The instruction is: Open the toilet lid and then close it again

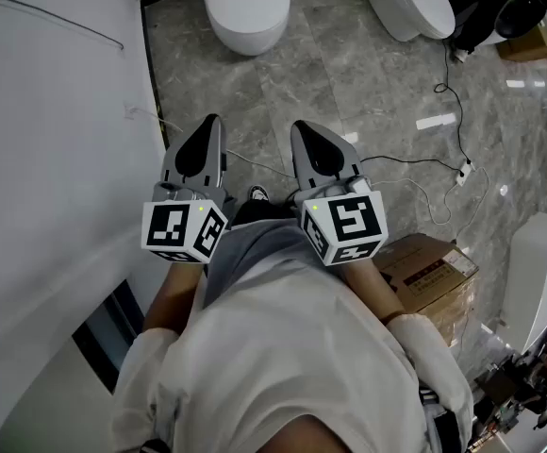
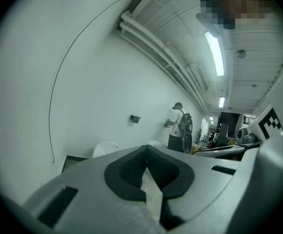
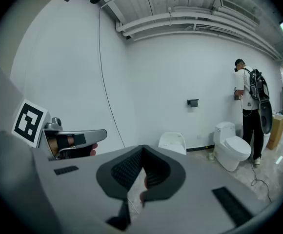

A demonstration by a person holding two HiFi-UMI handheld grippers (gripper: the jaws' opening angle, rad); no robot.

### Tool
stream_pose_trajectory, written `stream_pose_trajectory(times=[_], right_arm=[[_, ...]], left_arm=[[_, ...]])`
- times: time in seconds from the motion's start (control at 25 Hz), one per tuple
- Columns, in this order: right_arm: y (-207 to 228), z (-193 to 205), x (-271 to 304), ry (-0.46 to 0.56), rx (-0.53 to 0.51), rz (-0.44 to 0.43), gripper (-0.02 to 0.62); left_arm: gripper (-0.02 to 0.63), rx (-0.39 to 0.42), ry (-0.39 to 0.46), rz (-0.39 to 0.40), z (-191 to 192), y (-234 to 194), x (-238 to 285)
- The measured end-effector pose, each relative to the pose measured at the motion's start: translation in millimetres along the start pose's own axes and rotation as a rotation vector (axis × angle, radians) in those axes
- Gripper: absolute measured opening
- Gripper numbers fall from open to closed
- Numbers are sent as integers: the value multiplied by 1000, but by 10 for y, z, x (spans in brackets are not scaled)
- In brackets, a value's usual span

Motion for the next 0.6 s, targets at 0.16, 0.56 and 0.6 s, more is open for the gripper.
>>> stream_pose_trajectory(times=[0.16, 0.56, 0.6], right_arm=[[-15, -30, 116, 7, -27, 5, 9], [-81, -72, 63, 16, -1, -42, 9], [-80, -86, 70, 18, 1, -47, 9]], left_arm=[[6, 39, -6, 51, -13, -108, 52], [6, 7, -14, 48, -27, -204, -51], [6, 4, -14, 46, -41, -209, -49]])
Point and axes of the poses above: the fingertips, and each gripper's own axes: x forward along the fingers, y to its right, z out of its underside, the point moved 10 cm from there along -x, backward along the fingers, and after that the axes turned 9 degrees about -y, right-handed, at the moved point
